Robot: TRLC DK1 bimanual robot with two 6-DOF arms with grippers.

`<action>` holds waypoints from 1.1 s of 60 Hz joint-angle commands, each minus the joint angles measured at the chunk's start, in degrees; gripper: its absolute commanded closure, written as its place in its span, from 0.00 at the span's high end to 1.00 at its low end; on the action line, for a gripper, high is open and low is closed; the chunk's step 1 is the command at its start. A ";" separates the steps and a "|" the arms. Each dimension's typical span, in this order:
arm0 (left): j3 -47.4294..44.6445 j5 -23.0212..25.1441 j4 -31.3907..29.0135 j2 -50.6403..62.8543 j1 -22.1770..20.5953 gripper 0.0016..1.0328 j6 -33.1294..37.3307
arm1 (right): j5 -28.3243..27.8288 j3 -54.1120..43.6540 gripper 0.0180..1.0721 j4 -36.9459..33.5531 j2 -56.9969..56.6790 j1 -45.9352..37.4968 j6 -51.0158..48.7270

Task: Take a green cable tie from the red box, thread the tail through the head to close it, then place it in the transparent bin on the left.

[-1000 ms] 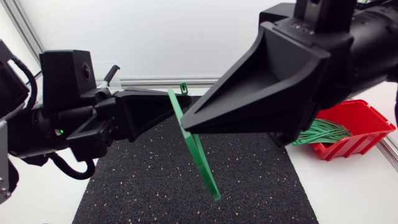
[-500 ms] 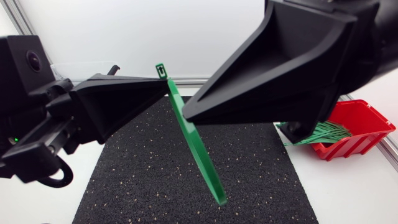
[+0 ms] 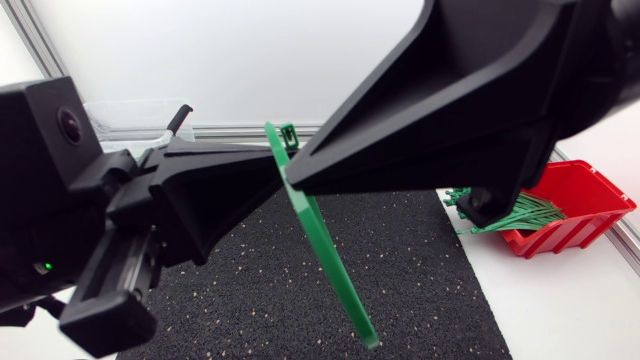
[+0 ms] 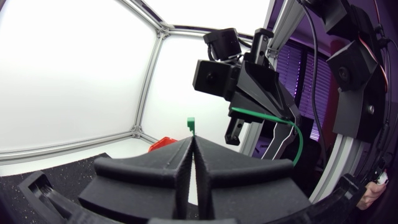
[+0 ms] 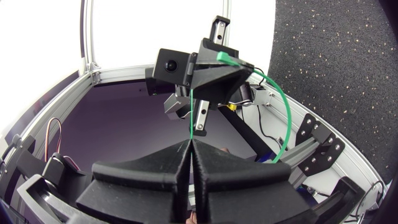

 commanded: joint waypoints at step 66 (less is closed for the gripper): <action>4.05 -4.55 -6.15 -2.63 -1.73 0.03 -12.56 | 4.68 -4.84 0.06 8.82 -2.84 0.78 14.10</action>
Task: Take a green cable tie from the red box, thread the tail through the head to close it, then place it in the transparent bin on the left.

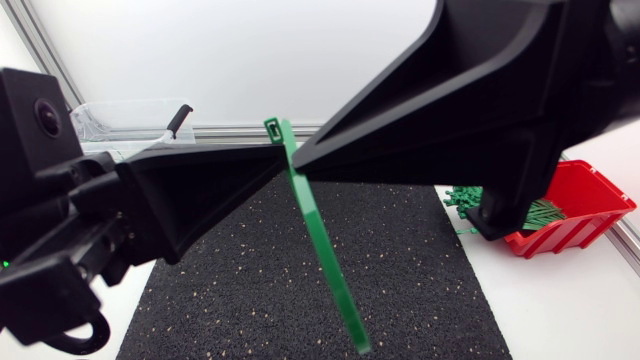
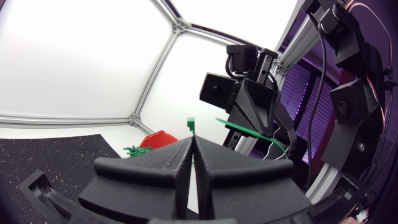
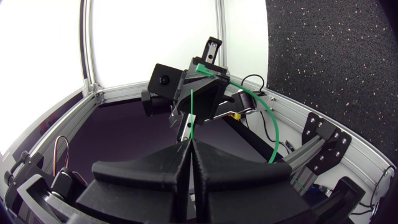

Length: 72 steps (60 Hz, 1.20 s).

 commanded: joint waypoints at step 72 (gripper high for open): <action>1.31 2.30 -0.09 -0.17 2.74 0.03 -2.95 | 0.62 -1.20 0.06 4.01 2.47 0.01 4.08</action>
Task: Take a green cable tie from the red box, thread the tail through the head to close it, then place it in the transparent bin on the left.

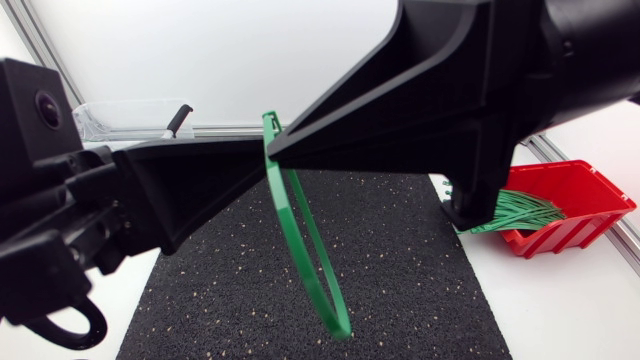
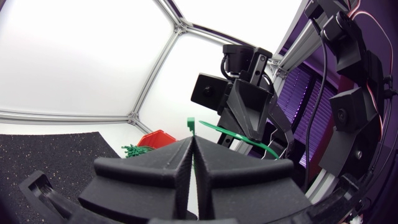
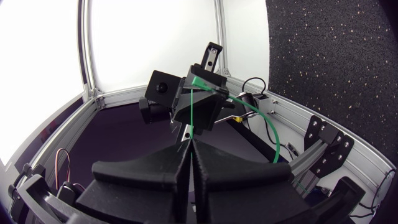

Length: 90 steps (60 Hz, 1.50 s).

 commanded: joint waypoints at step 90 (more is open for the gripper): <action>-1.83 2.42 2.15 -0.16 1.38 0.03 3.76 | 2.36 2.10 0.06 2.58 5.23 -2.65 2.82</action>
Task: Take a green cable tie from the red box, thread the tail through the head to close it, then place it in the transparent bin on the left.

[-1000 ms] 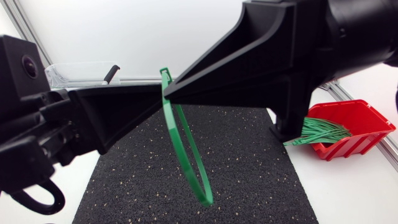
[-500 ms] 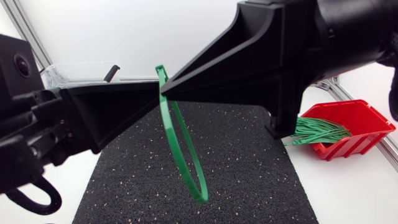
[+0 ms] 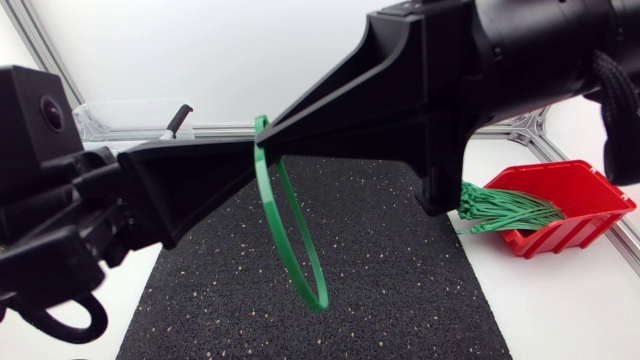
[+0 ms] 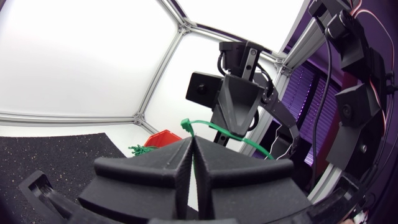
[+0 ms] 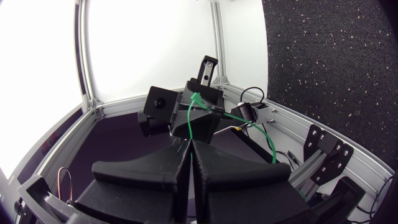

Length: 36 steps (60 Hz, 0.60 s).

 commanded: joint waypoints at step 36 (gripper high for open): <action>-1.00 -3.46 3.38 -0.63 -2.03 0.03 6.47 | 1.25 -3.04 0.06 -2.37 0.86 -2.72 2.43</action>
